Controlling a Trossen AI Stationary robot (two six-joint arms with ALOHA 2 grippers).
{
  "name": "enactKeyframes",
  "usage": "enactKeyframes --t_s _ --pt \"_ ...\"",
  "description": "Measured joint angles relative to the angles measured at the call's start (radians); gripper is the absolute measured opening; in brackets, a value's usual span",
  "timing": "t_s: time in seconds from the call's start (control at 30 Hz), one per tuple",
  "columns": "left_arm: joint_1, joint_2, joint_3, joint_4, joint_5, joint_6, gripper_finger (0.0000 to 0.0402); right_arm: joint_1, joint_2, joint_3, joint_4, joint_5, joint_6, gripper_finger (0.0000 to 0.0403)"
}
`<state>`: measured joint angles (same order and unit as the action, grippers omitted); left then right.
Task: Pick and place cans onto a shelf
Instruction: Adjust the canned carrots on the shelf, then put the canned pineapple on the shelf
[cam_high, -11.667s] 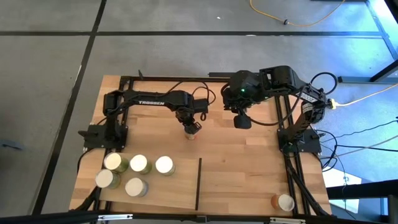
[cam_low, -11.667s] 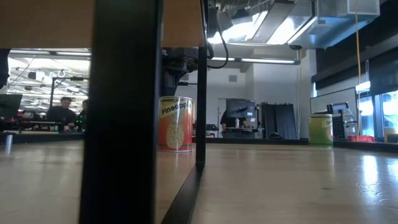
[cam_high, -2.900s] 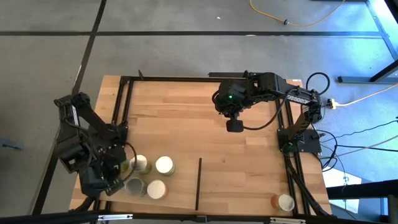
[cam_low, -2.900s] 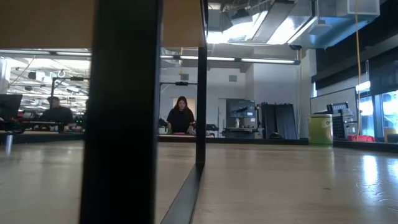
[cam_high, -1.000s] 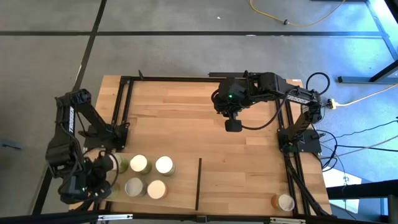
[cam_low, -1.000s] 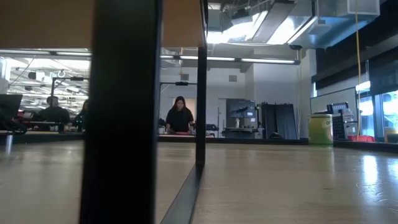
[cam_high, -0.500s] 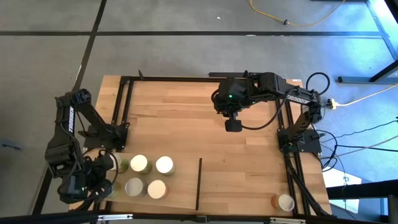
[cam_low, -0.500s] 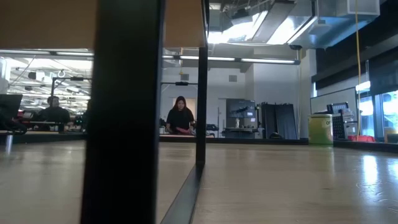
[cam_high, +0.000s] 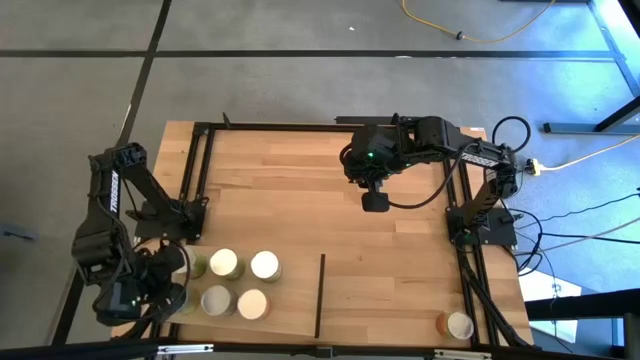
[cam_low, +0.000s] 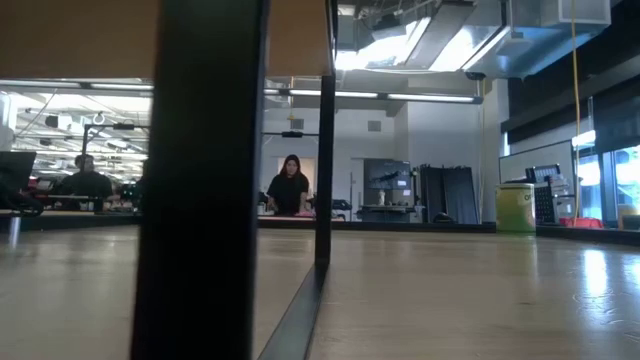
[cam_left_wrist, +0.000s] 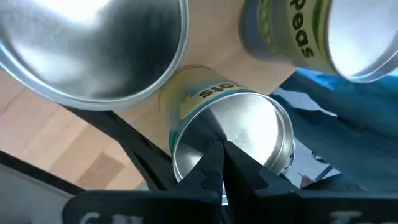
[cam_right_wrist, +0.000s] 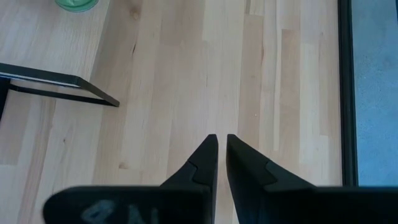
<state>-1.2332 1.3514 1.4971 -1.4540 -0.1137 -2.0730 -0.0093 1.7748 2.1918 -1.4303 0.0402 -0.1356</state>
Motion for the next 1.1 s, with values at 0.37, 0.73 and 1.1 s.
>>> enactKeyframes --t_s 0.37,0.73,1.1 --pt "0.010 0.006 0.061 -0.053 0.003 0.023 0.0000 0.000 0.000 0.000 0.001 0.000 0.001 0.0036" --pt "0.036 0.004 0.143 -0.087 -0.039 0.110 0.0000 0.000 0.000 0.000 0.001 -0.008 -0.001 0.0036" --pt "0.036 -0.011 0.257 -0.118 -0.553 0.481 0.0000 0.000 -0.084 0.002 -0.016 0.193 0.125 0.0036"
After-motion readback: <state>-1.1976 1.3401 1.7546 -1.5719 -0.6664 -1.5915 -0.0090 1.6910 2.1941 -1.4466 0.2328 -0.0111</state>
